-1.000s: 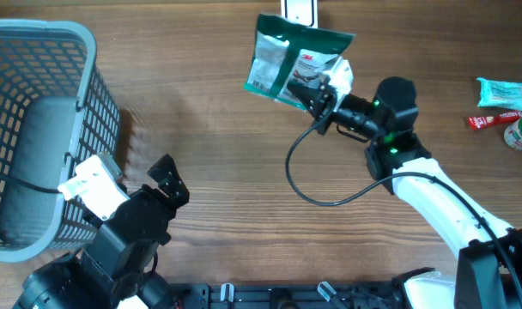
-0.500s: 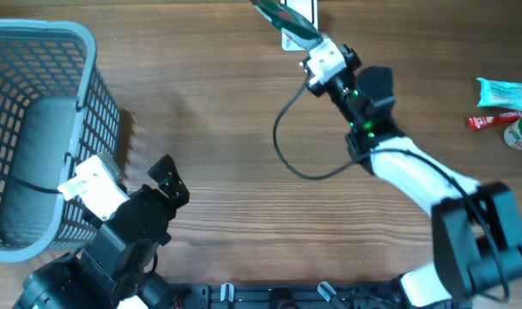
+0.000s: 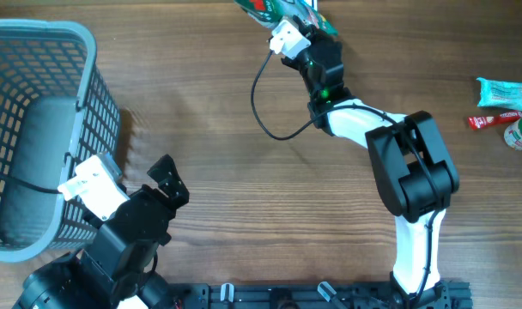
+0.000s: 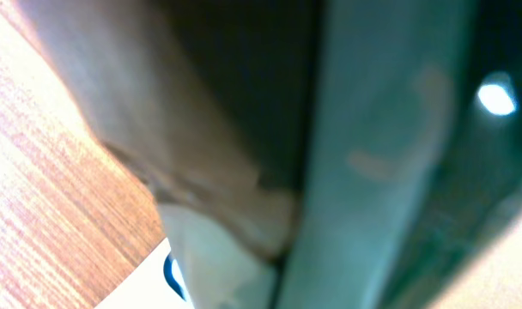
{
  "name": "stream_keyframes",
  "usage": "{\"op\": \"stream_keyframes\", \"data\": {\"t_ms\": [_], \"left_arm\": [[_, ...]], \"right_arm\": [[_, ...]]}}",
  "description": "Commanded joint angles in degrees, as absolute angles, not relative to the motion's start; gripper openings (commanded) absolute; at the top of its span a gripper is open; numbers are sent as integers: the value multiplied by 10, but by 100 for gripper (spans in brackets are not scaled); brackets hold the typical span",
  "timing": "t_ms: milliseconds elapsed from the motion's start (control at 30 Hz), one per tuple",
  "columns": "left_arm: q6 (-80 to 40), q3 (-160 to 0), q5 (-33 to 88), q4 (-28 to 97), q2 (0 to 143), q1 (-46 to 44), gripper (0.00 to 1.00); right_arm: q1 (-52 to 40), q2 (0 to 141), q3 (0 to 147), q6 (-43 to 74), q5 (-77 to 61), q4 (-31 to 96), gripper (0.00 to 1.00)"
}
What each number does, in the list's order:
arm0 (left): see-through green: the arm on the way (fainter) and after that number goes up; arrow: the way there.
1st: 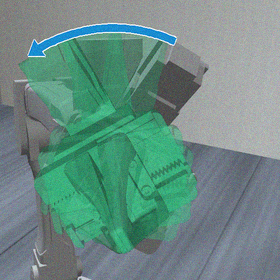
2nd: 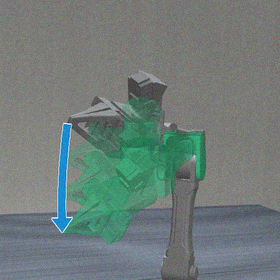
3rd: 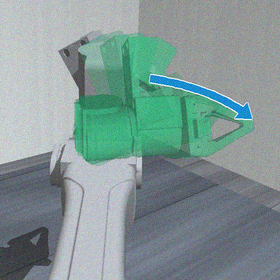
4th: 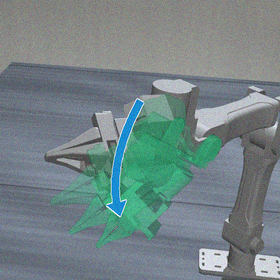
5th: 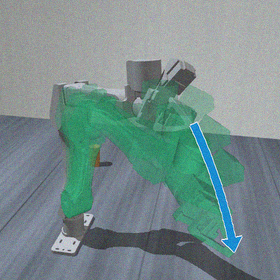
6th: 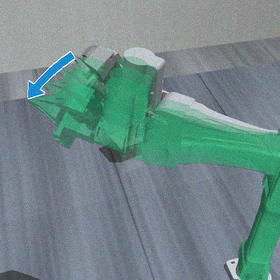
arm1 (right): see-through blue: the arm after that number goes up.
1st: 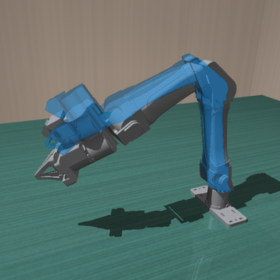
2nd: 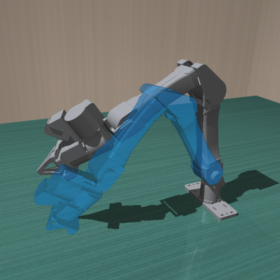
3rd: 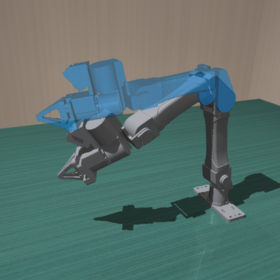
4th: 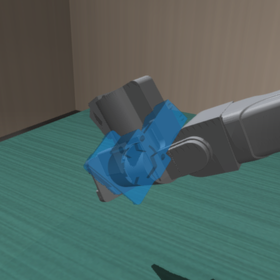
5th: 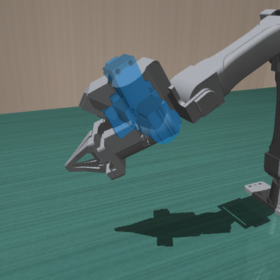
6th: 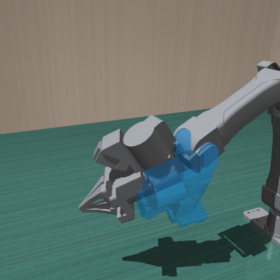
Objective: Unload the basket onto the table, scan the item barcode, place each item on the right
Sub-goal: 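Carry the 3M pack off the table to the right and release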
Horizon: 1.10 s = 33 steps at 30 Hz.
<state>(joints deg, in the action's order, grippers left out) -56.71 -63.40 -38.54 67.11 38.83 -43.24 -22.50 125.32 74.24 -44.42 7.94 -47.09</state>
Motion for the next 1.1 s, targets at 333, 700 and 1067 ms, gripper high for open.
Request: {"op": "stream_keyframes", "data": {"t_ms": [333, 700, 1067], "left_arm": [[-575, -634, -401, 672, 391, -435, 100], [-575, -634, -401, 672, 391, -435, 100], [-575, -634, -401, 672, 391, -435, 100]], "right_arm": [[-211, 1204, 763, -453, 297, -455, 4], [28, 1116, 763, -559, 432, -392, 4], [238, 1116, 763, -404, 434, -95, 4]]}}
